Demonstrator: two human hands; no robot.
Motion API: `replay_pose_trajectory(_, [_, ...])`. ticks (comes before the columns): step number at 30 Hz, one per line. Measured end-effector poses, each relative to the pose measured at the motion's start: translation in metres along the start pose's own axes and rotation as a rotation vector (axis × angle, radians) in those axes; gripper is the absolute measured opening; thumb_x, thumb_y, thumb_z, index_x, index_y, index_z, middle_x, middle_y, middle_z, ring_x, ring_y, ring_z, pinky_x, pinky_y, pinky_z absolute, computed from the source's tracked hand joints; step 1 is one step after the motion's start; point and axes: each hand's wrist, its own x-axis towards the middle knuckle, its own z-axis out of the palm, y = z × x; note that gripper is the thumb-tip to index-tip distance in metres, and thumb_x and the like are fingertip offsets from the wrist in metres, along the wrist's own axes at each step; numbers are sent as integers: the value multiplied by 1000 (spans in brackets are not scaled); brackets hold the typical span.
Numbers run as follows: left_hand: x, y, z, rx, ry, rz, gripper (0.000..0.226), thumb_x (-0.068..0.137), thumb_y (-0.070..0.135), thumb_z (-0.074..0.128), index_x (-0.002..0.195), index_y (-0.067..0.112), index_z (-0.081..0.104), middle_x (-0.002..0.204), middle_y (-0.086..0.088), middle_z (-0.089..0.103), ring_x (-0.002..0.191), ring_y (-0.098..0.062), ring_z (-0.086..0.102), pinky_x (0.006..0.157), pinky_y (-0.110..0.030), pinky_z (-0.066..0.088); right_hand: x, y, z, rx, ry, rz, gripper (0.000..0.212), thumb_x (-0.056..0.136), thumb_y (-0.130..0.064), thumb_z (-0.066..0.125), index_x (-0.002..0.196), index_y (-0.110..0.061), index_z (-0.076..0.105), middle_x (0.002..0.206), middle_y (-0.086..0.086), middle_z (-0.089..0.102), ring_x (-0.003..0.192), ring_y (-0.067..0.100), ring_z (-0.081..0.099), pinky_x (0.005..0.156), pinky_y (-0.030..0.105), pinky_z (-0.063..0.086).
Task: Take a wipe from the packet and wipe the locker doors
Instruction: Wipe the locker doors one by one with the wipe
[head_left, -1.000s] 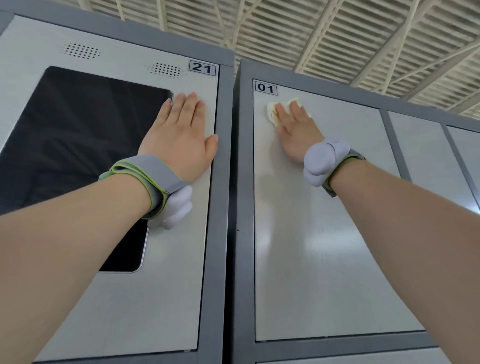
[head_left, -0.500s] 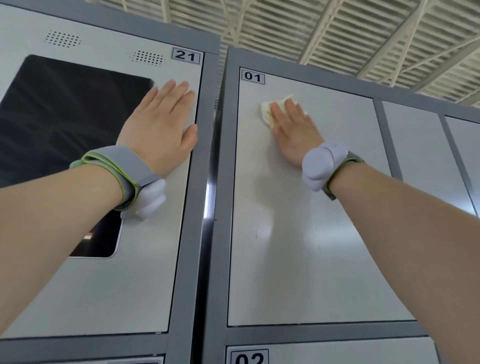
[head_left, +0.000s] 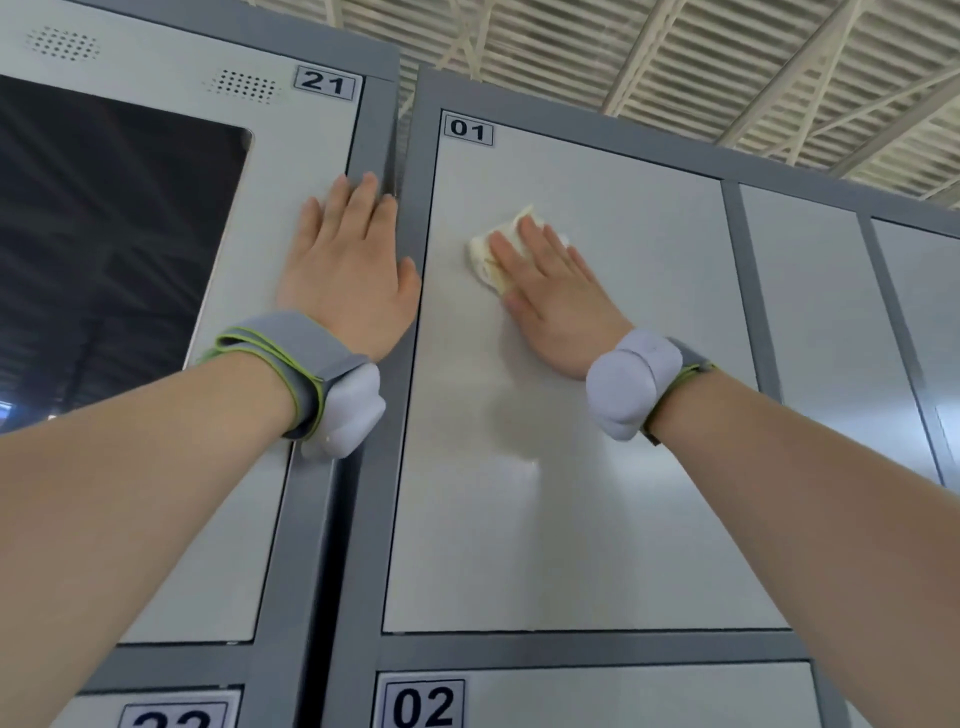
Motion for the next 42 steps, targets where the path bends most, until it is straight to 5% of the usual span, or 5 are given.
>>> replay_pose_trajectory(8, [-4,2,7,59,38,12,56,98,23,36,147,0,21,158,-14,10,145,-27,4,115,-40,-1,27,40,-10,36,52,234,50,102,-24,24,151,-21,11,158,7,0,146,25,-2,116,33,-1])
replay_pose_trajectory(17, [-6,2,7,94,61,38,69,84,33,22,144,1,32,155,-19,17,144,-34,11,115,-45,5,-11,26,-1,36,9,-38,50,103,-27,23,151,-25,8,159,3,-6,146,20,-7,114,28,-6])
replay_pose_trajectory(25, [-8,2,12,114,112,59,62,86,29,27,138,-2,42,151,-23,26,140,-40,22,113,-50,13,17,69,-11,59,89,231,52,100,-26,27,150,-18,14,159,5,3,146,23,0,116,33,0])
replay_pose_trajectory(36, [-5,14,14,163,41,-88,53,97,26,28,145,5,30,157,-16,10,144,-32,6,116,-45,4,-13,44,3,13,17,-73,54,102,-33,24,151,-23,5,159,3,-8,146,19,-8,115,29,-7])
replay_pose_trajectory(42, [-17,22,22,129,110,-109,55,94,28,28,143,1,35,154,-22,16,143,-36,12,114,-48,6,19,82,-14,37,60,195,56,100,-39,27,150,-19,13,159,7,0,146,22,-1,116,34,-1])
